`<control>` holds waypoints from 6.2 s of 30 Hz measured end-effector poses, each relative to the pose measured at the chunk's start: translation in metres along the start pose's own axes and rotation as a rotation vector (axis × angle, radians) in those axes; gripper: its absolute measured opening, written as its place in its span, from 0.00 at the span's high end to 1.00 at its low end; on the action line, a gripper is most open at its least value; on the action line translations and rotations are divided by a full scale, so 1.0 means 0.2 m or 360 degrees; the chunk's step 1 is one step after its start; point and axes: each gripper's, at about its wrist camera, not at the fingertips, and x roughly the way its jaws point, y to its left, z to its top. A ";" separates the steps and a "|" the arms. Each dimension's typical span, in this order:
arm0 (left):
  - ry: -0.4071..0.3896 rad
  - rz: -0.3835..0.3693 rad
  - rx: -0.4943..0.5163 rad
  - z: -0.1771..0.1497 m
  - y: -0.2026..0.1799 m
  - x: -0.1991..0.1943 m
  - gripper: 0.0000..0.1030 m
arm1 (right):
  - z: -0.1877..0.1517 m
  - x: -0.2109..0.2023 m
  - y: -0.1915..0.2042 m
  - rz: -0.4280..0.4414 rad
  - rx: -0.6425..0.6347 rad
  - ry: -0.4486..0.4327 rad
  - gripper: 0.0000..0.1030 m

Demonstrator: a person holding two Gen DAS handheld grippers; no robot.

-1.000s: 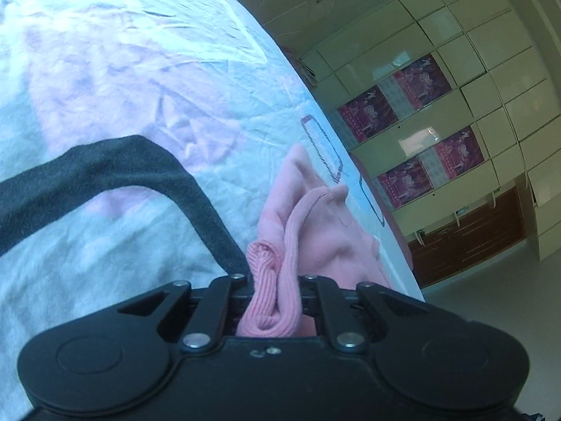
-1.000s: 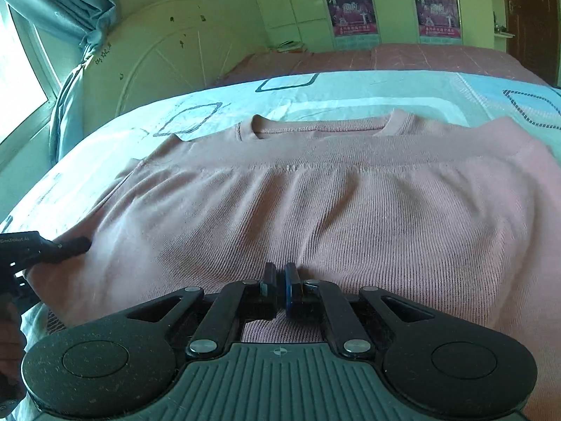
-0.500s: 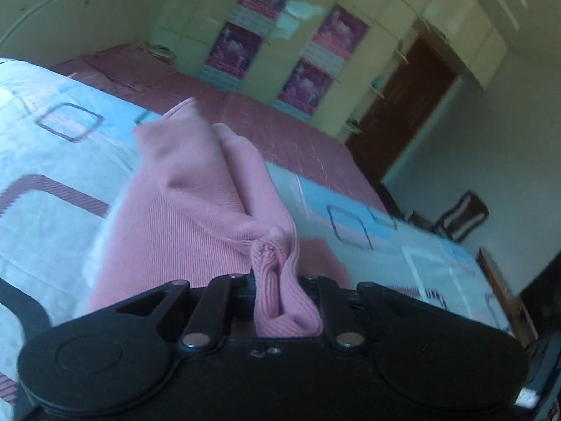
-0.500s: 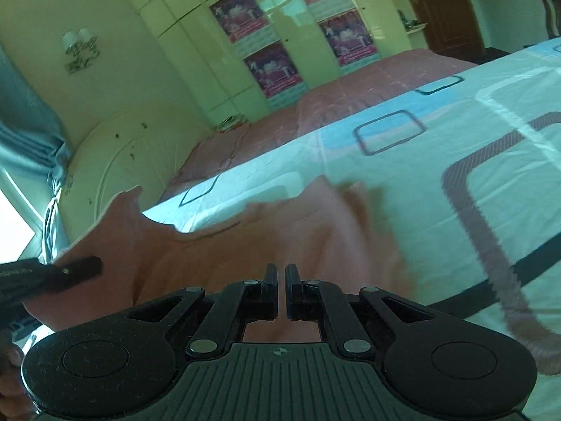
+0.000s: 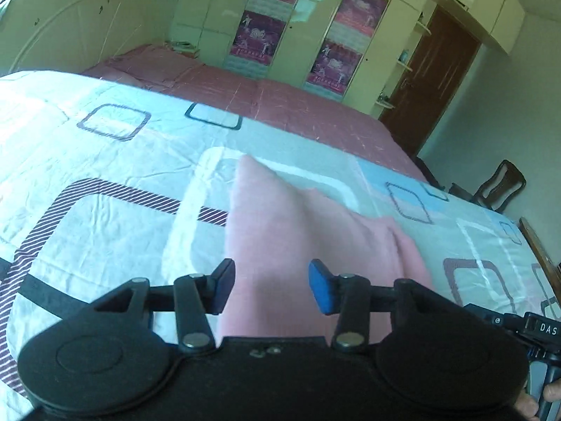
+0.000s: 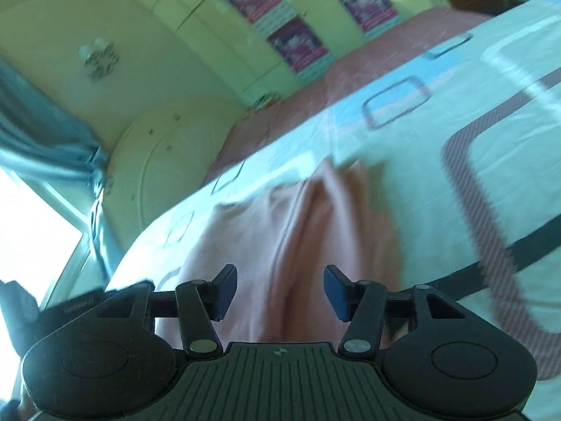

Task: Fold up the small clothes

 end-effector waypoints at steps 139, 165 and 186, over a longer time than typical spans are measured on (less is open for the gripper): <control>0.0210 -0.0013 0.0592 -0.33 -0.13 0.08 0.55 | -0.41 0.14 0.17 -0.0665 -0.0806 0.0331 0.89; -0.0039 -0.0037 0.0152 -0.26 0.06 -0.13 0.71 | -0.27 -0.16 0.01 -0.0436 -0.0389 0.0027 0.41; 0.0363 -0.0363 -0.0040 -0.06 0.06 0.44 0.22 | 0.06 0.13 -0.56 0.0171 0.0308 0.0315 0.42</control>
